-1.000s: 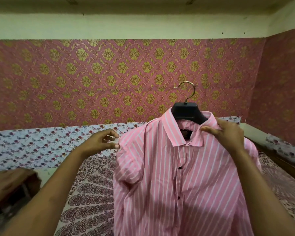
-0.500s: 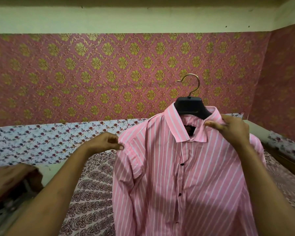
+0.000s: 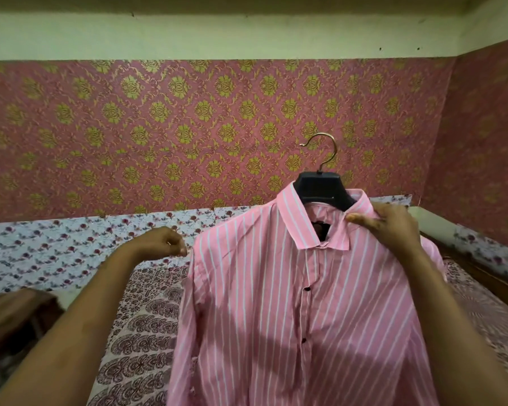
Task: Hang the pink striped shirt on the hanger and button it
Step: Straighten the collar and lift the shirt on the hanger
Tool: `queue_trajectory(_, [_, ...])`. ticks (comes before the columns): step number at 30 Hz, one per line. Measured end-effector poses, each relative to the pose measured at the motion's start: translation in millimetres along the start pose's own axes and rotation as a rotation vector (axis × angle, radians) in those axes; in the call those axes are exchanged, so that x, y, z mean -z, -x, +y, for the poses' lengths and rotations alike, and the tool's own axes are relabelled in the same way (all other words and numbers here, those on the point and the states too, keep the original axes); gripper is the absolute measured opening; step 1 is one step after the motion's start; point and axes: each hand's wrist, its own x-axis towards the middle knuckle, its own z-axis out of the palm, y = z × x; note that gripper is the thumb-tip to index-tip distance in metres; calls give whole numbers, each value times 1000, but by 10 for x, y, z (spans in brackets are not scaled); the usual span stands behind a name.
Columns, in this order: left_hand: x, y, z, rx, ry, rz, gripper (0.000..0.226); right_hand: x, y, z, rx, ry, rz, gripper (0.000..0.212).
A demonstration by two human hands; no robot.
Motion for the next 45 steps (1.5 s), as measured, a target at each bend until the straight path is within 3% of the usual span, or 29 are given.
queue_trajectory(2, [-14, -14, 63, -14, 14, 113, 15, 10, -2, -19, -7, 11, -4, 89])
queue_trajectory(4, [-32, -2, 200, -79, 205, 239, 8, 14, -6, -49, -17, 15, 3, 91])
queue_trajectory(7, [-62, 4, 437, -213, 407, 175, 19, 37, -21, -112, -22, 5, 4, 94])
queue_trajectory(10, [-95, -44, 526, -247, 270, 121, 24, 66, -29, -190, 7, -1, 11, 82])
queue_trajectory(13, [-168, -125, 564, -194, -27, 55, 47, 49, -20, -288, 56, 19, 16, 79])
queue_trajectory(16, [-293, -181, 781, -318, -60, 168, 74, 5, -14, -462, 86, -4, 13, 70])
queue_trajectory(19, [-305, -237, 930, -393, 86, 322, 62, -25, -18, -663, 98, 5, 0, 65])
queue_trajectory(22, [-190, -269, 856, -406, 165, 343, 62, 1, -24, -660, 108, -91, -103, 60])
queue_trajectory(25, [-3, -213, 764, -391, 189, 385, 39, 35, 39, -383, 39, -273, -133, 62])
queue_trajectory(27, [98, -149, 730, -391, 175, 438, 22, 39, 128, -212, -63, -452, -114, 50])
queue_trajectory(30, [168, -120, 671, -396, 173, 462, 39, 17, 207, -102, -107, -686, -105, 20])
queue_trajectory(34, [183, -135, 578, -379, 153, 443, 33, -4, 232, -83, -125, -794, -26, 16])
queue_trajectory(37, [160, -121, 558, -390, 167, 453, 38, -30, 204, -13, -167, -790, 37, 15])
queue_trajectory(40, [101, -146, 539, -405, 180, 456, 20, 26, 119, -63, -116, -728, 142, 12])
queue_trajectory(45, [18, -175, 498, -410, 277, 476, 27, 188, -58, -228, 16, -420, 287, 19])
